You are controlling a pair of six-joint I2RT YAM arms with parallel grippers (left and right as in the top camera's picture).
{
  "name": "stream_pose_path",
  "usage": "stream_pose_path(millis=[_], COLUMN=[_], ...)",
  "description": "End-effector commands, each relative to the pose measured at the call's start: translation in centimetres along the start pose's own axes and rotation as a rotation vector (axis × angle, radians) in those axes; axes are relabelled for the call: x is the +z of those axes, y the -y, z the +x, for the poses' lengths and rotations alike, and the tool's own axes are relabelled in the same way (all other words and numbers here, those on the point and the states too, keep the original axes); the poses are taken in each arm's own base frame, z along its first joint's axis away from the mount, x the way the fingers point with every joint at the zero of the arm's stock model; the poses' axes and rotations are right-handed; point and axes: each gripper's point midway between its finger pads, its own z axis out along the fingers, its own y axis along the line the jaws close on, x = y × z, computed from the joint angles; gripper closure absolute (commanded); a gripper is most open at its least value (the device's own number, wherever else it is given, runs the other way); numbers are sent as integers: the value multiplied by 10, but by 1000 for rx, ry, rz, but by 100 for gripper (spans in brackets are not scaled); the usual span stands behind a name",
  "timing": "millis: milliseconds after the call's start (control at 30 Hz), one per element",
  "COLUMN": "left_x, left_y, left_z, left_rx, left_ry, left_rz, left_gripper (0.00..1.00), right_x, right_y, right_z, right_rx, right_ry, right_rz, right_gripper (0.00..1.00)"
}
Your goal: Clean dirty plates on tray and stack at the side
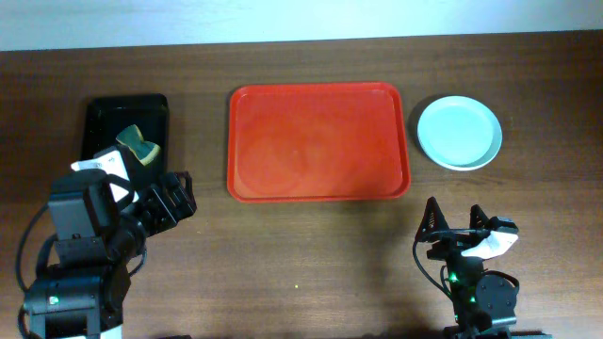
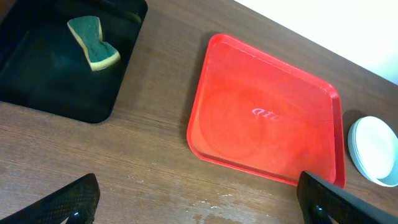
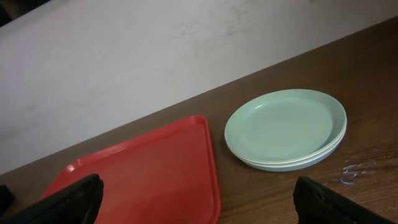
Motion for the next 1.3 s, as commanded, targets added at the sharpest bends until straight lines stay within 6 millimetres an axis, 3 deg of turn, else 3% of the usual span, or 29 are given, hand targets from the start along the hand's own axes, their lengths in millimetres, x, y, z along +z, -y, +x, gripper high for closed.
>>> stream_pose_path(millis=[0, 300, 367, 400, 467, 533, 600, 633, 767, 833, 967, 1033, 1133, 1200, 1267], left_x=[0, 4, 5, -4, -21, -51, -63, -62, -32, -20, 3, 26, 32, 51, 61], left_y=[1, 0, -11, -27, -33, -41, -41, -32, -2, 3, -13, -20, -35, -53, -56], left_z=[2, 3, 1, 6, 37, 72, 75, 73, 67, 67, 45, 53, 53, 69, 79], left_rx=[15, 13, 16, 62, 374, 549, 549, 558, 606, 624, 385, 300, 233, 214, 234], left_ry=[-3, -15, -8, 20, 19, 191, 308, 371, 556, 644, 811, 844, 826, 728, 669], left_rz=[5, 1, -63, -150, -153, -118, -100, -47, 146, 193, 179, 225, 156, 74, 63], left_gripper=[1, 1, 0, 1, 1, 1, 1, 1, 1, 1, 1, 1, 1, 1, 0], right_x=[0, 0, 0, 0, 0, 0, 0, 0, 0, 0, 0, 0, 0, 0, 0], right_y=[3, 3, 3, 3, 3, 3, 3, 3, 3, 3, 3, 3, 3, 3, 3], right_z=[2, 2, 2, 2, 2, 2, 2, 2, 2, 2, 2, 2, 2, 2, 2], right_rx=[-13, -14, -13, -13, -13, -13, -14, -13, -13, -13, -14, -13, -14, -14, -13], right_ry=[0, 0, 0, 0, 0, 0, 0, 0, 0, 0, 0, 0, 0, 0, 0], right_rz=[10, 10, 10, 10, 10, 10, 10, 10, 10, 10, 10, 10, 10, 10, 10], right_gripper=[1, 1, 1, 1, 1, 1, 1, 1, 1, 1, 1, 1, 1, 1, 1])
